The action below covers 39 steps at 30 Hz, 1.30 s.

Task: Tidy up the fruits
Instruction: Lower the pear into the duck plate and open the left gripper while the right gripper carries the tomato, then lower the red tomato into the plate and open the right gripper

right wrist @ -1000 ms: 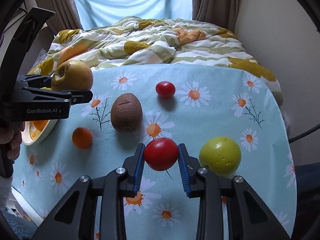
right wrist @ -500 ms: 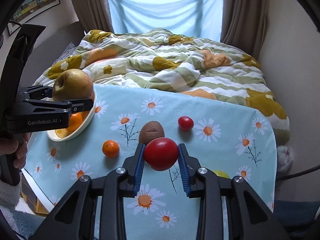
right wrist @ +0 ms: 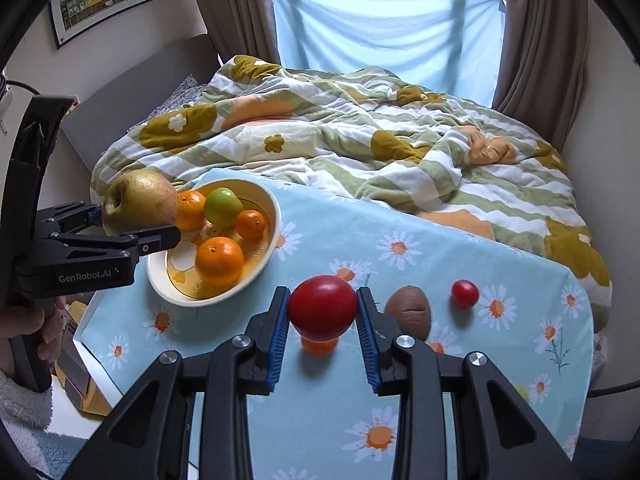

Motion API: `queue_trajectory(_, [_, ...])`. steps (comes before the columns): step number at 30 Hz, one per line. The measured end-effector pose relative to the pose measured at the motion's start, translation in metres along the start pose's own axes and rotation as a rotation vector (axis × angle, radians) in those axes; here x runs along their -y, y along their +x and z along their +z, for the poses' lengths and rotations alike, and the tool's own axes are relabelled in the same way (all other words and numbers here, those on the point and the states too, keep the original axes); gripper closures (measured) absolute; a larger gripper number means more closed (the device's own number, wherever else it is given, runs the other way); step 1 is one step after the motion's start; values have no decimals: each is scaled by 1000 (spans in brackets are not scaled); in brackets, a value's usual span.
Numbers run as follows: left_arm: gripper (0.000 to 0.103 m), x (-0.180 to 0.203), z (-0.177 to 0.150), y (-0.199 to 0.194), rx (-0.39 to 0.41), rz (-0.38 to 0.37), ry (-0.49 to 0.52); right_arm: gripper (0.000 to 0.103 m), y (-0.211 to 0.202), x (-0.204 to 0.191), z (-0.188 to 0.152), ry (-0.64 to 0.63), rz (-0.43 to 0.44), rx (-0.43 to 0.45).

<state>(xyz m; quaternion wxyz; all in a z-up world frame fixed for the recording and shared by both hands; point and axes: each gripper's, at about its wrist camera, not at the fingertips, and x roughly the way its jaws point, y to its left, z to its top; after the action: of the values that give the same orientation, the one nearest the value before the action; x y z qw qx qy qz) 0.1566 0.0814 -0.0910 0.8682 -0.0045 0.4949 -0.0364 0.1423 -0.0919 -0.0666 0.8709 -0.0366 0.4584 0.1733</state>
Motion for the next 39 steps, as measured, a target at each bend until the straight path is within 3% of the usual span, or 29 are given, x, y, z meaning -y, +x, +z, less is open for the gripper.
queue_trajectory(9, [23,-45,-11,32,-49,-25,46,73,31,-55,7,14,4,-27])
queue_trajectory(18, [23,-51,-15,66,-91,-76,136,73,55,-73,7,61,-32,-51])
queue_trajectory(23, [22,-53,-19,76,-117,-104,127,73,60,-75,5,86,-53,-55])
queue_trajectory(25, [20,-55,-19,73,-97,-117,120,73,60,-75,6,92,-59,-54])
queue_trajectory(27, [0,-55,-16,62,-54,-128,119,73,59,-76,6,96,-66,-50])
queue_trajectory(30, [0,-54,-11,49,-14,-134,125,73,56,-76,9,99,-75,-44])
queue_trajectory(39, [0,-65,-17,26,0,-118,82,73,51,-75,20,72,-76,-31])
